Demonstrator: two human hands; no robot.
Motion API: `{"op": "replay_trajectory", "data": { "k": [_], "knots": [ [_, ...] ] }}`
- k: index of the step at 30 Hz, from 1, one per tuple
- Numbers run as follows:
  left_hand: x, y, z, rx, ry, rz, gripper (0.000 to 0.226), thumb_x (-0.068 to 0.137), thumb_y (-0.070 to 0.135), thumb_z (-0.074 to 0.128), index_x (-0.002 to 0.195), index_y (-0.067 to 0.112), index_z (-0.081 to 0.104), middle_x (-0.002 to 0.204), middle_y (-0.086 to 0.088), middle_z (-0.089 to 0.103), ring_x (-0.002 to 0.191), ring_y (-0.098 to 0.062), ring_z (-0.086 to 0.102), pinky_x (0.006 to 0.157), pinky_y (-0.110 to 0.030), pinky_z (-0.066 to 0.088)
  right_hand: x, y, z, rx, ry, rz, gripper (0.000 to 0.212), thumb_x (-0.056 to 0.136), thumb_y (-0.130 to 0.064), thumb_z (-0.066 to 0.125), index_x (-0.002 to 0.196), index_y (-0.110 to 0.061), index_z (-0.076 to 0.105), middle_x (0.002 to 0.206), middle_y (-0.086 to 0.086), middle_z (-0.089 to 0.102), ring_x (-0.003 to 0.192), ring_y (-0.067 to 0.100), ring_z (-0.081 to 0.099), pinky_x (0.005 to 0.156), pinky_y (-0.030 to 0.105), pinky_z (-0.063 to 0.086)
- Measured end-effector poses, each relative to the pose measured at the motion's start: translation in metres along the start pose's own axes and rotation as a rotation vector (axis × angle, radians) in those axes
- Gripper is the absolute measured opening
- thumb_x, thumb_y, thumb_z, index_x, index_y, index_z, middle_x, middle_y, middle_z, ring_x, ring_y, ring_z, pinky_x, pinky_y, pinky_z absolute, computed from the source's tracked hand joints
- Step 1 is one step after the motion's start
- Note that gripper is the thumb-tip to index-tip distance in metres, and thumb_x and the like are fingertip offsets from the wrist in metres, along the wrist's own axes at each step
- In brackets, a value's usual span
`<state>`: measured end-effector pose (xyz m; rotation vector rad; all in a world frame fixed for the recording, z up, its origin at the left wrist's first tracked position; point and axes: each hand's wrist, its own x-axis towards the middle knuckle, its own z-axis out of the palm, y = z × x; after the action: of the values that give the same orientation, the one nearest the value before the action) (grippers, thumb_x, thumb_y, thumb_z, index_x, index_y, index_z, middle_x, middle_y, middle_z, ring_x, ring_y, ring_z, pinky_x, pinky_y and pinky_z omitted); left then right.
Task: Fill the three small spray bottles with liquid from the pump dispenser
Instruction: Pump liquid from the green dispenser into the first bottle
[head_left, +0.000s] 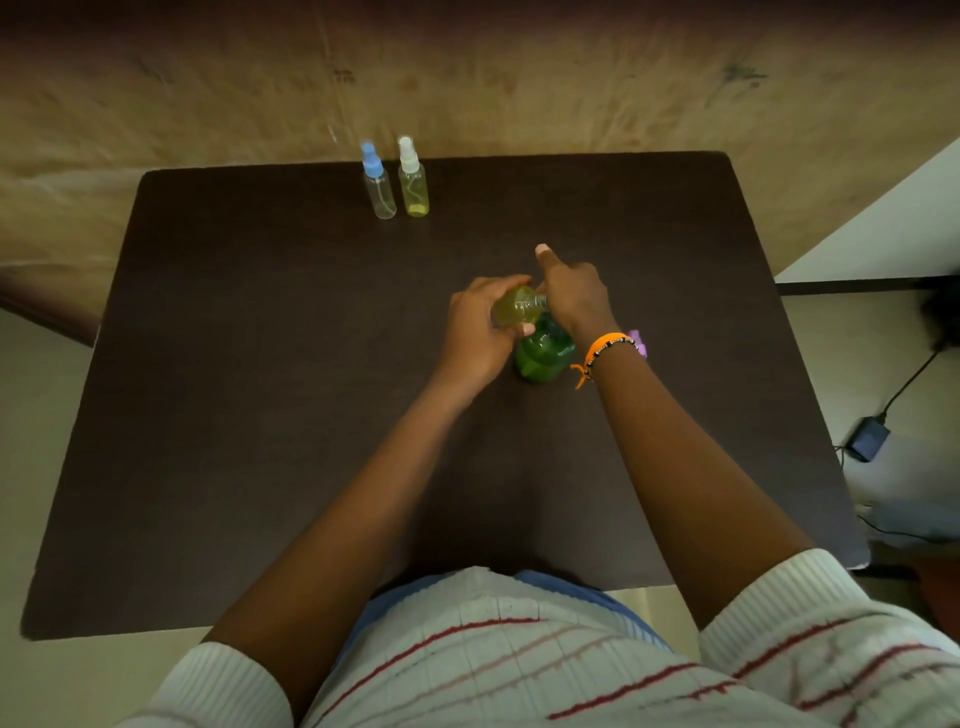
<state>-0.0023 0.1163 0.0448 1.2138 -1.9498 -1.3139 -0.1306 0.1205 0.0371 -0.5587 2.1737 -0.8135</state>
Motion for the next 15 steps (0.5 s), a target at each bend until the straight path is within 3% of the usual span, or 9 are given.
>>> {"op": "replay_trajectory", "data": {
  "k": [6,12,15],
  "knots": [
    [0.0005,0.0010,-0.0022,-0.015,0.007,-0.006,0.055,0.066,0.002,0.074,0.118,0.014,0.062,0.110,-0.004,0.060,0.109,-0.025,0.056,0.101,-0.043,0.042,-0.0012,-0.0033,0.0001,-0.019,-0.013,0.000,0.080,0.079,-0.072,0.035,0.123,-0.011,0.063,0.131,0.015,0.059,0.125,0.035,0.049,0.107,0.049,0.037],
    [-0.0021,0.0070,-0.0056,-0.055,0.001,0.009,0.053,0.068,-0.001,0.073,0.118,0.011,0.062,0.108,-0.001,0.058,0.102,-0.015,0.057,0.093,-0.023,0.043,-0.0033,-0.0066,-0.0011,0.007,-0.019,0.011,0.077,0.082,-0.070,0.037,0.124,-0.011,0.063,0.132,0.014,0.057,0.126,0.035,0.049,0.108,0.047,0.038],
    [-0.0012,0.0030,-0.0029,-0.048,0.010,-0.001,0.053,0.067,-0.001,0.074,0.118,0.011,0.062,0.110,-0.004,0.059,0.104,-0.018,0.058,0.096,-0.029,0.045,-0.0018,-0.0025,0.0007,-0.005,0.016,-0.008,0.079,0.079,-0.071,0.035,0.118,-0.010,0.066,0.126,0.014,0.062,0.122,0.034,0.052,0.105,0.047,0.040]
  ]
}}
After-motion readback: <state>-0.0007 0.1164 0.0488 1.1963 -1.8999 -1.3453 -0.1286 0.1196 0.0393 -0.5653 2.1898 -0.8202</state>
